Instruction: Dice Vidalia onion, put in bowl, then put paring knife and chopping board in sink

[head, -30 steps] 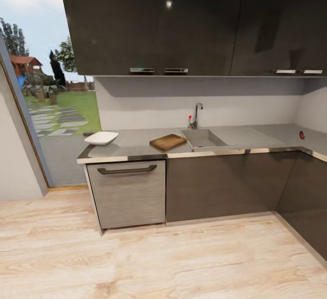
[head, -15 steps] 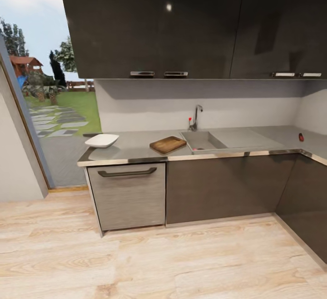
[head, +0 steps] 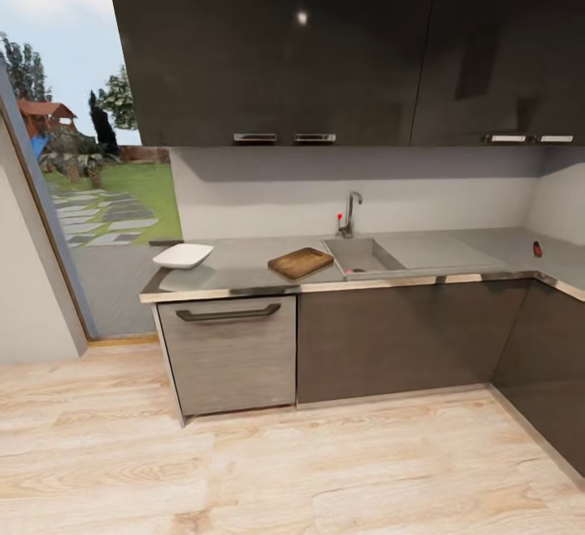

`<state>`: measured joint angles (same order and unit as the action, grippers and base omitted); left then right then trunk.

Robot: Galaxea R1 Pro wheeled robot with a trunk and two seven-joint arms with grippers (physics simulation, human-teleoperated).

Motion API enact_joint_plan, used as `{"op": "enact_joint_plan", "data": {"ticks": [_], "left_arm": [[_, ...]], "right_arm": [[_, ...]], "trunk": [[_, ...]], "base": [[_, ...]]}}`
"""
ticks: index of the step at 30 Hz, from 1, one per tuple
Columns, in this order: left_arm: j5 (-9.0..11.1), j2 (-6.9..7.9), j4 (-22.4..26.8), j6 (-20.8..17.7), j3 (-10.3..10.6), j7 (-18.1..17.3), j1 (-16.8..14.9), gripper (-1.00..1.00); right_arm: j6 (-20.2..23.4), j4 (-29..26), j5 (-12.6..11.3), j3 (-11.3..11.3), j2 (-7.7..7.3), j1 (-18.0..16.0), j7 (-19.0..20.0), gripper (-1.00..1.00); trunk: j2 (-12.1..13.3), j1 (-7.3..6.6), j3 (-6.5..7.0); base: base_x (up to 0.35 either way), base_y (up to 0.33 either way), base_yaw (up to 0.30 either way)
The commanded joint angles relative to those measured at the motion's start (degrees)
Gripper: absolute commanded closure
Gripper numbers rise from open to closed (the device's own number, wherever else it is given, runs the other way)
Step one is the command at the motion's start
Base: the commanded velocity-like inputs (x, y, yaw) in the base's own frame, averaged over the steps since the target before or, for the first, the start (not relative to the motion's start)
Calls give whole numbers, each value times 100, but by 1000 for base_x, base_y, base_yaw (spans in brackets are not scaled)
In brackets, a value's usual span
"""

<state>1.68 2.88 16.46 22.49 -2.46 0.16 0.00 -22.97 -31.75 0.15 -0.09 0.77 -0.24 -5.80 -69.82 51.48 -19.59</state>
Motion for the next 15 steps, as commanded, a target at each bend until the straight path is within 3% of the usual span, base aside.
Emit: {"op": "enact_joint_plan", "data": {"ticks": [1, 15], "left_arm": [[17, 0, 1, 10, -1, 2, 0, -100], [17, -1, 3, 10, -1, 2, 0, -100]], "right_arm": [[-15, 5, 2, 0, 2, -1, -18, -100], [-15, 10, 2, 0, 2, -3, -18, -100]], "trunk": [[38, -22, 13], [599, -330, 264]], "base": [[0, 0, 0], [0, 0, 0]]}}
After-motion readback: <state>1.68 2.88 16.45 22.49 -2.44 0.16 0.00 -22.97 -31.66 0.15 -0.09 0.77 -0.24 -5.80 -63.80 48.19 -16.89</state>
